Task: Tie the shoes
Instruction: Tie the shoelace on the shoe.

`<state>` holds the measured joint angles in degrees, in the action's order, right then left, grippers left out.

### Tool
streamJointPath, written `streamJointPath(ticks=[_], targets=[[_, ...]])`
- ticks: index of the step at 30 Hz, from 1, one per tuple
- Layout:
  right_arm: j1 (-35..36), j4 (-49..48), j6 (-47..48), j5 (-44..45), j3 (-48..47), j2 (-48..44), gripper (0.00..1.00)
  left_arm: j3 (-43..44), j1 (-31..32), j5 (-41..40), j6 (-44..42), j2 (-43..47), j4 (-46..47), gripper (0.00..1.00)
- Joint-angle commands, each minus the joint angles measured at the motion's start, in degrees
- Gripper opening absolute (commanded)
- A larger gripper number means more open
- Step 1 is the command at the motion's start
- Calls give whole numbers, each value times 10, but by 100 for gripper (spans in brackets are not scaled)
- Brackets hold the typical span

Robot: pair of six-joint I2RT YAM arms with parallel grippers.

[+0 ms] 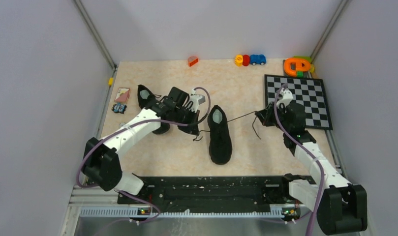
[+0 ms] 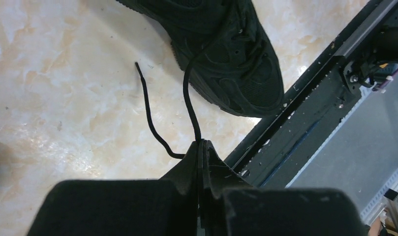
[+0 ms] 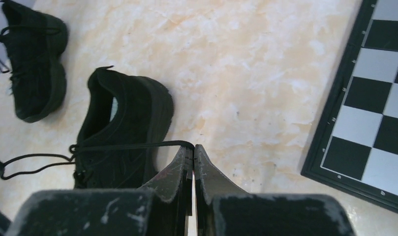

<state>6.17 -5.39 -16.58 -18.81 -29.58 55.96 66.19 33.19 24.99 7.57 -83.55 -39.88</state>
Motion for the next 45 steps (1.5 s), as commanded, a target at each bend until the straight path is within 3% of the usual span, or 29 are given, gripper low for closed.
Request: streamJointPath(ticks=[1,5,9,21,30,41,45], targets=[[14,-38,10,-84,-49,-3,0,6,10,86,10,32,39,0],[36,6,15,-76,-103,4,0,58,69,106,5,17,1,0],[36,2,4,-78,-106,-17,0,37,80,82,21,53,21,0],[36,29,3,-85,-120,-23,0,19,125,124,39,60,59,0],[38,5,-26,-107,-127,-14,0,91,167,136,72,-24,121,0],[34,51,-7,-34,-95,-25,0,45,147,105,47,5,86,0],[25,52,-6,-26,-77,-24,0,-22,67,115,47,64,63,0]])
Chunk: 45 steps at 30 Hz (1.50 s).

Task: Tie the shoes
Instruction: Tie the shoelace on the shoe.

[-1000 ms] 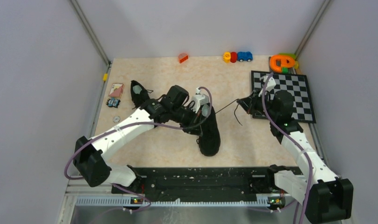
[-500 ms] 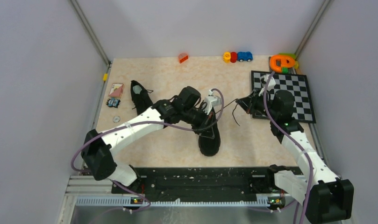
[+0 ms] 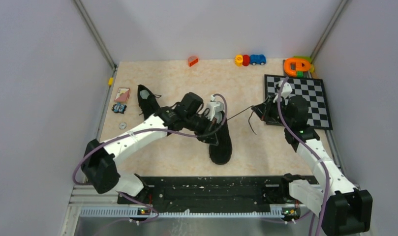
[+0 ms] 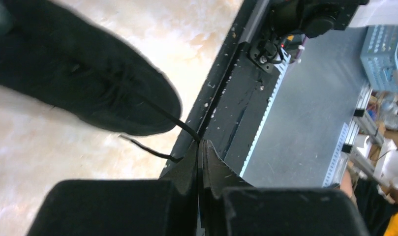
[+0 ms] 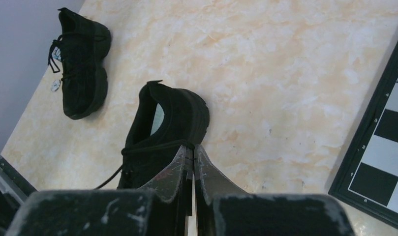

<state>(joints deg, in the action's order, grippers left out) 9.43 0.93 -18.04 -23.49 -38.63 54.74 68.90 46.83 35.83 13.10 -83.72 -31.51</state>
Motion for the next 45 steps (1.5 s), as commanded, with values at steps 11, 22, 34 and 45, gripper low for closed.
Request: streamJointPath(ticks=[11,22,34,45], targets=[[-20,-14,-20,76,139,-49,0,-237,-287,3,65,148,130,0],[-35,-40,-61,172,178,-37,0,-323,-348,-13,127,120,279,0],[-36,-59,-6,-8,131,-20,28,-310,-206,-78,-35,149,269,35],[47,-109,130,-117,128,-53,91,-303,-79,-201,-285,156,284,82]])
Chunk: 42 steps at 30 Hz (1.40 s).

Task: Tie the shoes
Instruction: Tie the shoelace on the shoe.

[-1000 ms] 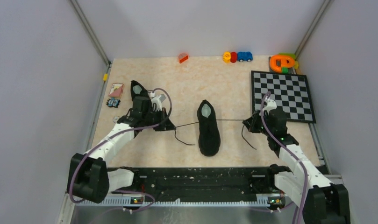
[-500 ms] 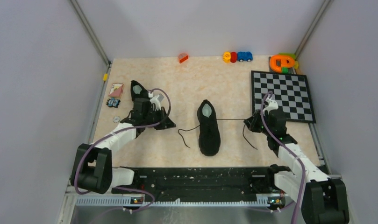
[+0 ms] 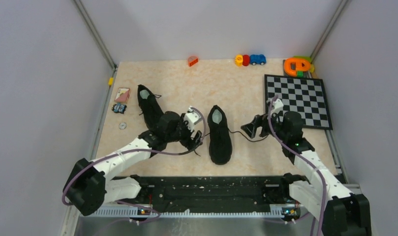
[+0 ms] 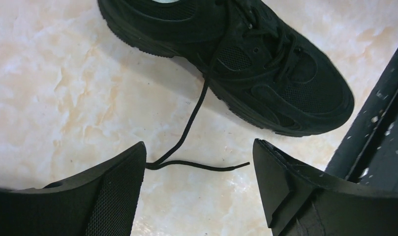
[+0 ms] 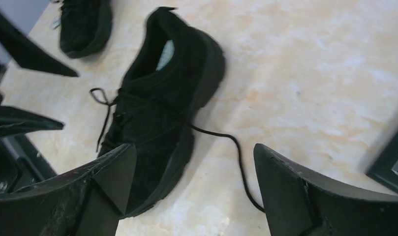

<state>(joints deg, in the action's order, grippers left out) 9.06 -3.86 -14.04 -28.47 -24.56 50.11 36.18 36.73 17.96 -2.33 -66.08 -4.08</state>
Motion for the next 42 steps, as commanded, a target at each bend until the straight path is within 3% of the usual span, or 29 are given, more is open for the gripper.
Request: streamJointPath(ticks=[1,6,9,14,21,23,25,27,29,31,34,36,40,42], targets=[[69,-76,114,-73,-10,-1,91,29,25,-15,-161,-28,10,82],[98,-131,181,-84,-17,75,86,36,30,1,-248,-63,24,82],[103,-159,196,-117,-31,143,68,55,31,11,-263,-94,25,79],[133,-216,227,-104,-40,209,63,90,32,47,-281,-159,20,69],[135,-292,220,-125,-48,273,55,115,32,64,-294,-215,35,66],[135,-300,217,-131,-56,290,46,124,32,64,-296,-227,35,51],[136,-300,215,-142,-66,305,44,129,32,66,-296,-235,34,29],[136,-316,208,-146,-67,316,44,125,32,70,-294,-236,36,17],[137,-331,202,-146,-66,319,41,117,32,73,-289,-229,54,8],[137,-332,196,-148,-69,319,31,108,32,74,-280,-217,68,0],[136,-318,194,-155,-76,319,22,93,32,78,-266,-200,89,0],[138,-319,196,-158,-69,312,22,85,31,79,-255,-189,99,0],[160,-312,222,-152,-63,303,40,63,30,82,-233,-169,134,0],[168,-288,237,-141,-76,311,39,55,30,82,-224,-164,149,0]])
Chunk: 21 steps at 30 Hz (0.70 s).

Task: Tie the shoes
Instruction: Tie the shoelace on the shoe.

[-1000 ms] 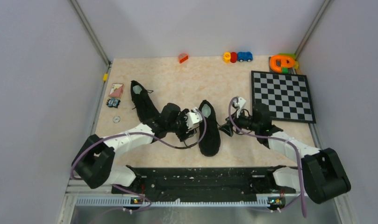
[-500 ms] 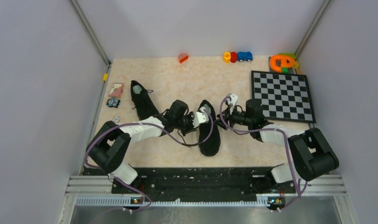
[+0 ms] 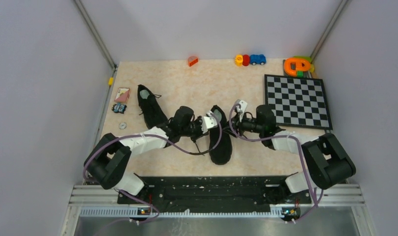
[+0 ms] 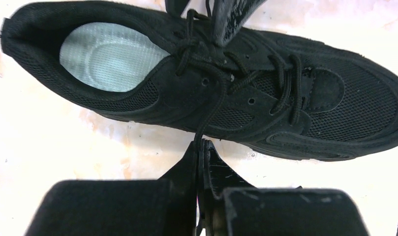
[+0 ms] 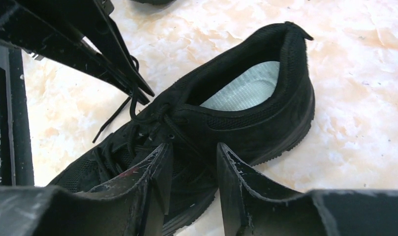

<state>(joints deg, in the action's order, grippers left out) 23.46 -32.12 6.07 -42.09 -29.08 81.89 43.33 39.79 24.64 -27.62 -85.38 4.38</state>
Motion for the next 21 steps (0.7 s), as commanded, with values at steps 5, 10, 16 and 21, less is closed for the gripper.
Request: streamJointPath(ticks=[5,10,16,21], targets=[[25,0,28,-3,-42,-4,10,-24,-8,2,55,38,75,0],[24,12,12,60,-14,-65,0,-44,-30,-83,150,69,97,0],[24,82,-44,158,17,-122,0,-81,-104,-123,253,115,111,0],[8,139,-106,187,19,-119,0,-96,-123,-119,283,127,104,0]])
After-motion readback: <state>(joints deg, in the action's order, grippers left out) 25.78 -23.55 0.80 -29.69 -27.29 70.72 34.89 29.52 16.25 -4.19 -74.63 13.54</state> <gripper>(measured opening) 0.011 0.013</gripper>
